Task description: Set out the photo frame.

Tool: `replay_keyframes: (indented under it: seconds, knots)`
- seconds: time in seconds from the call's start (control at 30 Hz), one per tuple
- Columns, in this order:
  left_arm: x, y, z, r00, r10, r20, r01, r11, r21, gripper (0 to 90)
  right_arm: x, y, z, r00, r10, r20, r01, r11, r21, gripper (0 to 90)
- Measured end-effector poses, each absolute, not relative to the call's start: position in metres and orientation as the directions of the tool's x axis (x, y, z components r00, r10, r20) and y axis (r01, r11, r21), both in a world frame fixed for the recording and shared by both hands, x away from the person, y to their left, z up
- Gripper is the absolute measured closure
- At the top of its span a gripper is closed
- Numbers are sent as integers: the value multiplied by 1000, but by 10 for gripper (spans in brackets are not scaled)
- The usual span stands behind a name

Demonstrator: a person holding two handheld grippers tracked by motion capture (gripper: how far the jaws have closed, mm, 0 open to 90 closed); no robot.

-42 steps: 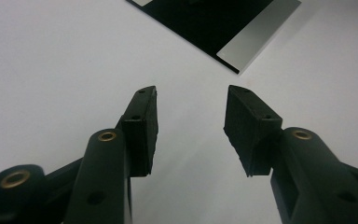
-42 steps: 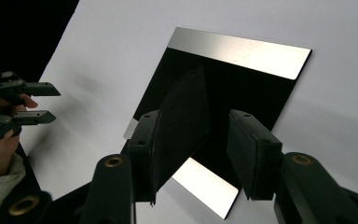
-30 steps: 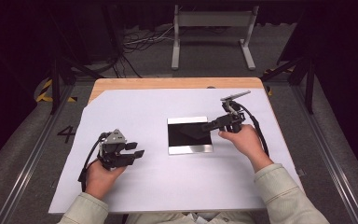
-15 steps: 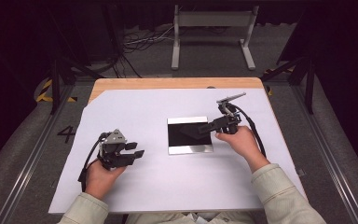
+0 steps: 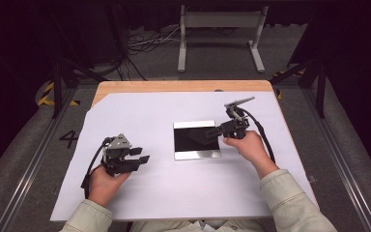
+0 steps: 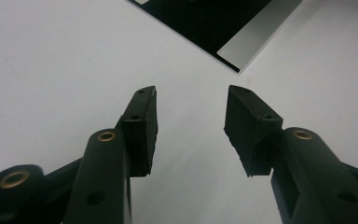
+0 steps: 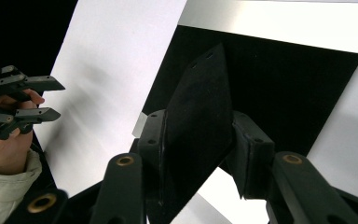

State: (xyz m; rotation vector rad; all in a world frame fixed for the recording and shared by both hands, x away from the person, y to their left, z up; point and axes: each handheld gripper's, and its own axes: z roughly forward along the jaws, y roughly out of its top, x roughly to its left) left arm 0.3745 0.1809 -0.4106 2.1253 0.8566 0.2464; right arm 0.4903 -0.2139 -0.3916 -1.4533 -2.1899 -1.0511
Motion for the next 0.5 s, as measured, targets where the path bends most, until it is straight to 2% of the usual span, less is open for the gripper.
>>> replay_keyframes:
  seconds: [0.5]
  knots:
    - [374,180,-411,749,653,-113,493,-436,753,544,476,-213,-380,-494,660,566,854,248,457,685]
